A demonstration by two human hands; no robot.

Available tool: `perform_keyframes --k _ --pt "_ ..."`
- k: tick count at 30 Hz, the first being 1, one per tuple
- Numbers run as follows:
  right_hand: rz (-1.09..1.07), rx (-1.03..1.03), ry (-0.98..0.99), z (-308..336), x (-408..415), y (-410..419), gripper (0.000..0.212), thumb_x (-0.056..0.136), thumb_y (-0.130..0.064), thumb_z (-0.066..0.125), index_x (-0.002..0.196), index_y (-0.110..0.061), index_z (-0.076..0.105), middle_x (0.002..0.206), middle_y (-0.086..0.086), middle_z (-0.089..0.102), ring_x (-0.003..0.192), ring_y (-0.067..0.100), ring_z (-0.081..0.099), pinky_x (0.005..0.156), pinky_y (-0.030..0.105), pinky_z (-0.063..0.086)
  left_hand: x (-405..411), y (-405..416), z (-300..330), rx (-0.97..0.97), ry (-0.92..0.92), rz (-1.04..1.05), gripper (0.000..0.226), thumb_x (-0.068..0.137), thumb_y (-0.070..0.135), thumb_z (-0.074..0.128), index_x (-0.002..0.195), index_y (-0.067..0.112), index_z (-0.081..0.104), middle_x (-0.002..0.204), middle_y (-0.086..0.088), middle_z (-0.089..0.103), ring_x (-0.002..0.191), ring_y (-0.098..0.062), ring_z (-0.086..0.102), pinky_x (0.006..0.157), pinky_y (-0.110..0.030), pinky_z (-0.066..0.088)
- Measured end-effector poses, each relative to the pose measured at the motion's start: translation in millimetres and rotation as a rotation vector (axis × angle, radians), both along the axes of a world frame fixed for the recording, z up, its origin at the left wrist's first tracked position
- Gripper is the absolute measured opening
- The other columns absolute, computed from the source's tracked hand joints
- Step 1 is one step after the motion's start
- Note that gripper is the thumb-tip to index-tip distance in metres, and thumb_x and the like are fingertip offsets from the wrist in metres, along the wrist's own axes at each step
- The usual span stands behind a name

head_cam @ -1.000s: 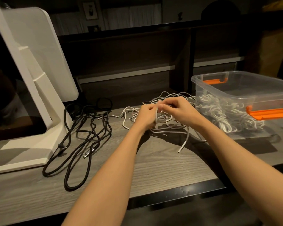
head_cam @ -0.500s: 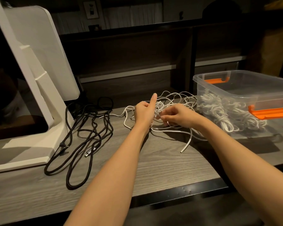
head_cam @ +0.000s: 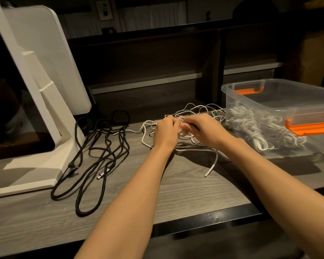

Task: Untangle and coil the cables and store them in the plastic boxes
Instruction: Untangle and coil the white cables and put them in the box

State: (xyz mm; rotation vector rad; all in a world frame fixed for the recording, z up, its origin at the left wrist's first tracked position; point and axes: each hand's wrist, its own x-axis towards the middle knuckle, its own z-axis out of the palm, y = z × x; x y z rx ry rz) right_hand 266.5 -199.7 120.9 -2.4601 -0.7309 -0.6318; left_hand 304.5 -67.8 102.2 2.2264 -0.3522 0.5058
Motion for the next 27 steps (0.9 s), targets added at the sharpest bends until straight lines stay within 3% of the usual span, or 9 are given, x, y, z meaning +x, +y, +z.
perform_keyframes --k 5,8,10,14,17,19,23,27 --pt "-0.086 -0.012 -0.130 -5 3 -7 0.020 0.098 -0.034 0.049 0.080 -0.026 0.055 0.069 -0.011 0.054 0.064 0.009 0.052 0.062 0.031 0.045 -1 -1 -1 -0.023 0.076 -0.178 0.018 0.103 0.025 0.040 0.103 0.016 0.056 0.085 0.000 0.058 0.071 -0.013 0.052 0.064 -0.032 0.044" --pt "-0.143 -0.044 -0.178 -4 4 -8 0.026 0.098 -0.036 0.048 0.086 -0.018 0.064 0.069 -0.010 0.053 0.064 0.012 0.052 0.060 0.032 0.043 0 -1 1 -0.045 0.139 -0.249 0.022 0.104 0.020 0.039 0.116 0.012 0.056 0.091 0.000 0.057 0.070 -0.007 0.051 0.065 -0.026 0.042" --pt "-0.192 -0.041 -0.080 -4 10 -11 0.032 0.097 -0.037 0.049 0.089 -0.012 0.066 0.068 -0.006 0.056 0.065 0.014 0.054 0.061 0.031 0.042 0 -1 2 -0.095 0.176 -0.283 0.022 0.103 0.019 0.041 0.115 0.012 0.057 0.078 0.001 0.057 0.058 -0.003 0.048 0.059 -0.024 0.042" --pt "-0.125 0.186 0.275 -5 11 -13 0.041 0.098 -0.035 0.048 0.085 -0.002 0.069 0.058 -0.001 0.050 0.053 0.011 0.042 0.055 0.026 0.033 -6 -2 6 -0.314 0.333 -0.403 0.031 0.106 0.024 0.035 0.106 0.002 0.058 0.061 -0.005 0.056 0.036 -0.005 0.049 0.033 -0.017 0.034" --pt "-0.120 0.243 0.382 -5 9 -10 0.043 0.099 -0.031 0.045 0.086 0.004 0.066 0.057 0.000 0.045 0.050 0.010 0.035 0.053 0.025 0.029 -10 -1 13 -0.475 0.524 -0.480 0.047 0.105 0.043 0.028 0.093 0.006 0.054 0.057 -0.003 0.055 0.035 -0.007 0.042 0.033 -0.015 0.031" --pt "-0.138 0.255 0.396 -6 9 -8 0.039 0.100 -0.026 0.045 0.093 0.006 0.065 0.060 0.001 0.046 0.051 0.009 0.036 0.051 0.023 0.029 -10 4 17 -0.526 0.662 -0.571 0.047 0.096 0.056 0.037 0.093 0.011 0.051 0.065 -0.003 0.055 0.038 -0.006 0.040 0.037 -0.015 0.031" --pt "-0.157 0.322 0.435 -7 9 -8 0.018 0.100 -0.023 0.046 0.102 -0.007 0.054 0.077 -0.001 0.054 0.063 0.007 0.045 0.056 0.019 0.035 -9 14 17 -0.449 0.681 -0.587 0.039 0.082 0.036 0.070 0.109 0.016 0.048 0.084 -0.004 0.056 0.049 -0.004 0.041 0.046 -0.015 0.032" --pt "-0.172 0.335 0.469 -6 8 -10 0.017 0.101 -0.027 0.044 0.096 -0.011 0.046 0.073 -0.002 0.051 0.060 0.008 0.042 0.053 0.019 0.034 -10 9 14 -0.449 0.630 -0.549 0.020 0.097 0.029 0.057 0.107 0.014 0.051 0.083 -0.005 0.057 0.049 -0.004 0.041 0.044 -0.014 0.033"
